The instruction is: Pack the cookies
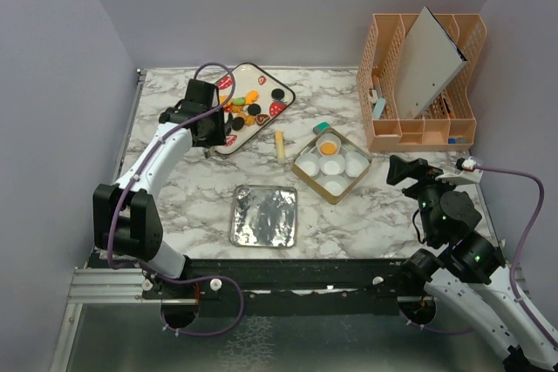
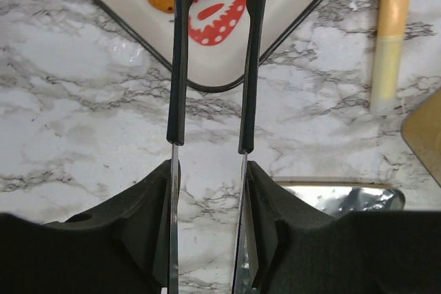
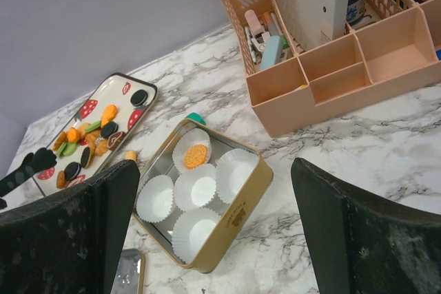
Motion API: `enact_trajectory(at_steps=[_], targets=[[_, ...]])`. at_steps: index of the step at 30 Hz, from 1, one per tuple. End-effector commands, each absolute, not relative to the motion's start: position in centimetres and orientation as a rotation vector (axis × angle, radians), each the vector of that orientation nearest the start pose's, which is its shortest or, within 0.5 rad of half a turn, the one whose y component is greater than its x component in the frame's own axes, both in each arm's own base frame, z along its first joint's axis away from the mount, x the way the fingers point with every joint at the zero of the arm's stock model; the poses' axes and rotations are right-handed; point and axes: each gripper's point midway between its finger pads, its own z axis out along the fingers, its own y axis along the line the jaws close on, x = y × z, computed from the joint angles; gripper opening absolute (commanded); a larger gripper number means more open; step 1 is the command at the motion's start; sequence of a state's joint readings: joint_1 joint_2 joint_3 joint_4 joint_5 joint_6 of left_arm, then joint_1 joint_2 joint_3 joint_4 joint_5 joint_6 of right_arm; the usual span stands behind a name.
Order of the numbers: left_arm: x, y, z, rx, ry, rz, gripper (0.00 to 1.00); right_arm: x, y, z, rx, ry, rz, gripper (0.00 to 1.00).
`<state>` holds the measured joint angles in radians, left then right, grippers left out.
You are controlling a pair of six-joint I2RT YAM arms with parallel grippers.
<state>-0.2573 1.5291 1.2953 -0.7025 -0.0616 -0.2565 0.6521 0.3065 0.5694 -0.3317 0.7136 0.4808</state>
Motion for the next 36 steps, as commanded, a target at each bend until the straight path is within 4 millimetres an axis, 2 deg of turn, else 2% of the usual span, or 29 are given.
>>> enact_trajectory(at_steps=[1,5,12,17,28,36], targets=[[35.6,-7.1,14.8,-0.085,2.538,-0.157,0.45,22.5,4.4,26.4,0.405,1.576,0.28,1.0],[35.7,-4.8,13.8,-0.167,2.551,-0.132,0.45,22.5,4.4,26.3,0.404,1.576,0.281,1.0],[35.9,-4.6,12.3,-0.214,2.566,-0.223,0.47,22.6,4.5,26.3,0.402,1.577,0.281,1.0],[36.3,-5.4,11.8,-0.225,2.562,-0.312,0.49,22.5,4.5,26.2,0.402,1.577,0.282,1.0],[36.8,-4.6,10.3,-0.259,2.585,-0.295,0.5,22.5,4.4,26.3,0.402,1.578,0.281,1.0],[36.8,-5.3,9.6,-0.246,2.605,-0.351,0.5,22.7,4.6,26.2,0.396,1.584,0.278,1.0]])
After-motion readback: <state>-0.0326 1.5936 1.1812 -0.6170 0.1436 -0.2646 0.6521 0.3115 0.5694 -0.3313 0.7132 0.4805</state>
